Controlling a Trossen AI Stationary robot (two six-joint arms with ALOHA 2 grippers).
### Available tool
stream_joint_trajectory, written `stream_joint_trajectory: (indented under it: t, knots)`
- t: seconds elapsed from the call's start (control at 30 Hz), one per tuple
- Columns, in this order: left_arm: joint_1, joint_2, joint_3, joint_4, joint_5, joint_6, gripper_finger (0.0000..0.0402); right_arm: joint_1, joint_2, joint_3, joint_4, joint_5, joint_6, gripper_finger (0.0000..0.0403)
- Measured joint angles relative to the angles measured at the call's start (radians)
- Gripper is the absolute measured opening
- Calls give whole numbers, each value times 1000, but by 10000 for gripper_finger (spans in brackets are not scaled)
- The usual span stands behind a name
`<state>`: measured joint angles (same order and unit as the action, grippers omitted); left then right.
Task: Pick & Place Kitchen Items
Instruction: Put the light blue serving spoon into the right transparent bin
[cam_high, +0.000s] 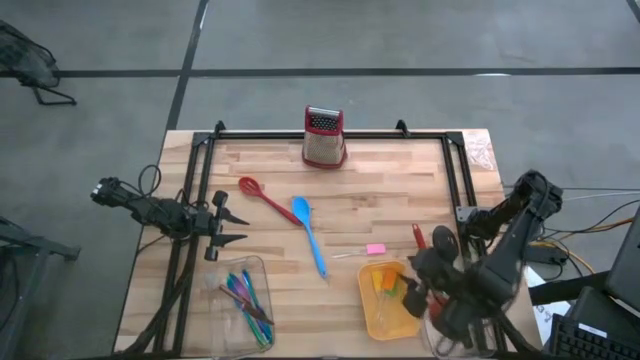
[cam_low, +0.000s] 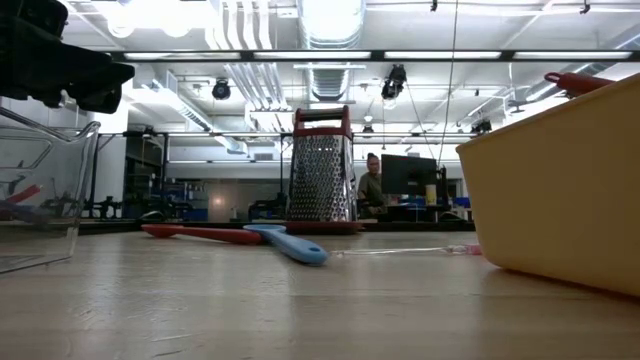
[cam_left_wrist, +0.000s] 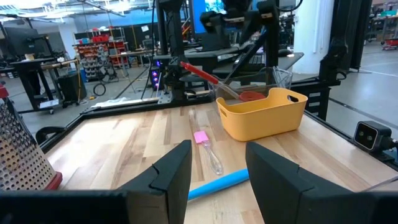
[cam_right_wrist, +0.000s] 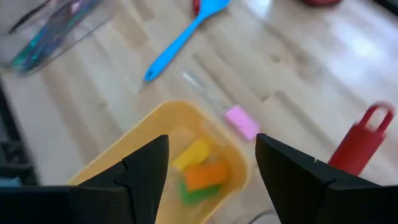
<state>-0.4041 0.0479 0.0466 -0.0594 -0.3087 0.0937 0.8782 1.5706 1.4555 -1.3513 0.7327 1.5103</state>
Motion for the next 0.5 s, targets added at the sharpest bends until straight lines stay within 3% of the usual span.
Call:
stream_joint_trajectory:
  t: [0.17,0.5]
  knots:
    - [0,0,0,0,0,0,158,-140,-2,17,2,36,-170,222]
    - [0,0,0,0,0,0,159,-446,-11,35,94,7,-481,194]
